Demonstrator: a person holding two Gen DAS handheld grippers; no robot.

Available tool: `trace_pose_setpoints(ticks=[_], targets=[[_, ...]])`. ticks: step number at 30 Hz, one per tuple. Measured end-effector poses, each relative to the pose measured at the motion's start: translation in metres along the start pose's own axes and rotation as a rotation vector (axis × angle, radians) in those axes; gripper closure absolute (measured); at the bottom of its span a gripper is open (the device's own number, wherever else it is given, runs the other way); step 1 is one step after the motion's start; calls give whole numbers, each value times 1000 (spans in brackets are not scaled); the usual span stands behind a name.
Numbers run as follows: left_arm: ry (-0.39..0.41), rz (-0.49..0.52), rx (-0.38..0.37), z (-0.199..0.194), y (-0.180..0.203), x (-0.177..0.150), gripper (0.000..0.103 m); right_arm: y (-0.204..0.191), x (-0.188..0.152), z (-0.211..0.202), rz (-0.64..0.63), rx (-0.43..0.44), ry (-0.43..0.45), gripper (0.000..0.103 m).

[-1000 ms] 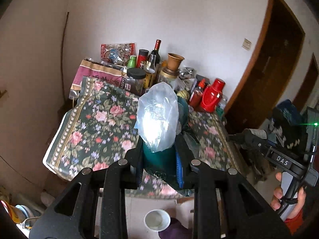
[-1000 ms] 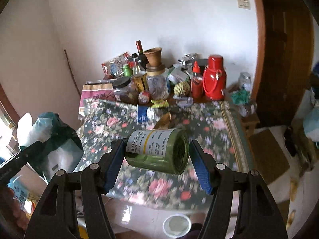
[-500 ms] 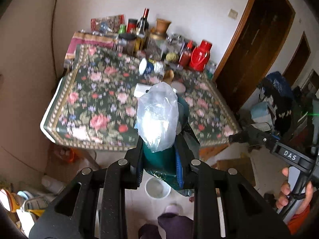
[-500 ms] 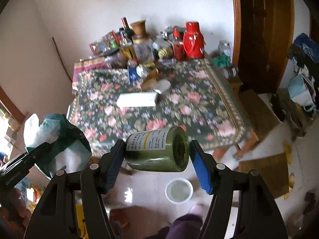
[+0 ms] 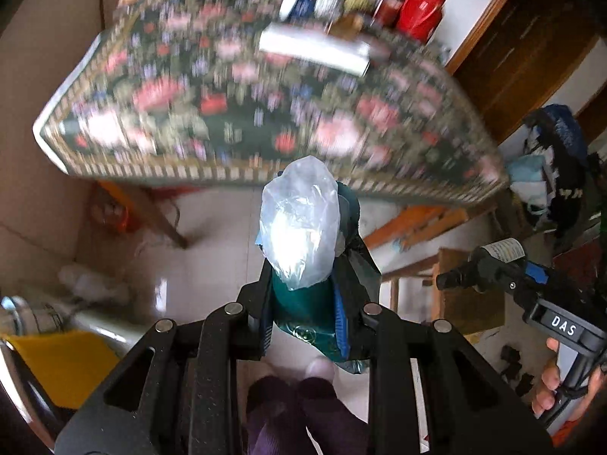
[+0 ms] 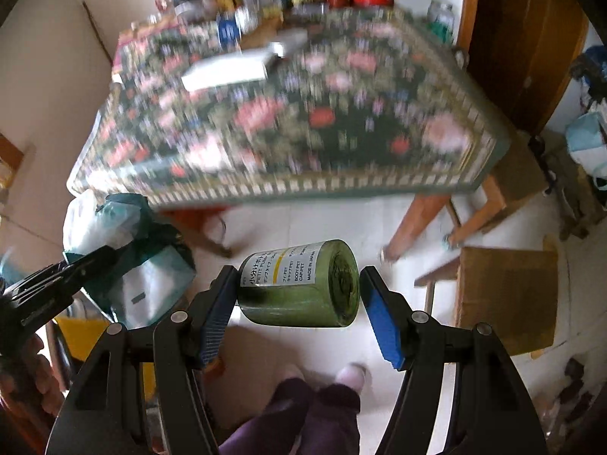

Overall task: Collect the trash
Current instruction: 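Carry the bag and bottle down toward the white bucket with both tools, then open both tools over the white bucket, dropping bag and bottle inside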

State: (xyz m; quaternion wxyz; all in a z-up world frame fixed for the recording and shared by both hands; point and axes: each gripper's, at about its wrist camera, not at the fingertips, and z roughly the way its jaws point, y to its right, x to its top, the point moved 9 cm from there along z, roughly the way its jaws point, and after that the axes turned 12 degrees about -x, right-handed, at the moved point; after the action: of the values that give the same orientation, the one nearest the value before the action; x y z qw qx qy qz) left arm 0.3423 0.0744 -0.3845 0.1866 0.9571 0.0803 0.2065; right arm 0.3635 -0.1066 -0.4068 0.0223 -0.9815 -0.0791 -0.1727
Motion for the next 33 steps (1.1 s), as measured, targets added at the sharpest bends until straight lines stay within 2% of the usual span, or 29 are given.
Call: trace_pose_setpoints(ticks=[6, 14, 19, 22, 28, 33], targets=[[-80, -75, 64, 66, -39, -49, 77, 4, -34, 75, -46, -13, -99, 41], [-130, -92, 138, 143, -89, -93, 77, -2, -55, 163, -103, -32, -120, 41], [-157, -111, 135, 190, -109, -113, 77, -18, -62, 207, -81, 84, -154, 40], [-180, -136, 125, 211, -116, -123, 77, -19, -69, 227, -71, 87, -183, 40], [-237, -146, 86, 250, -108, -134, 77, -6, -79, 238, -95, 7, -199, 40], [-276, -83, 73, 287, -87, -133, 77, 18, -79, 239, -70, -23, -209, 40]])
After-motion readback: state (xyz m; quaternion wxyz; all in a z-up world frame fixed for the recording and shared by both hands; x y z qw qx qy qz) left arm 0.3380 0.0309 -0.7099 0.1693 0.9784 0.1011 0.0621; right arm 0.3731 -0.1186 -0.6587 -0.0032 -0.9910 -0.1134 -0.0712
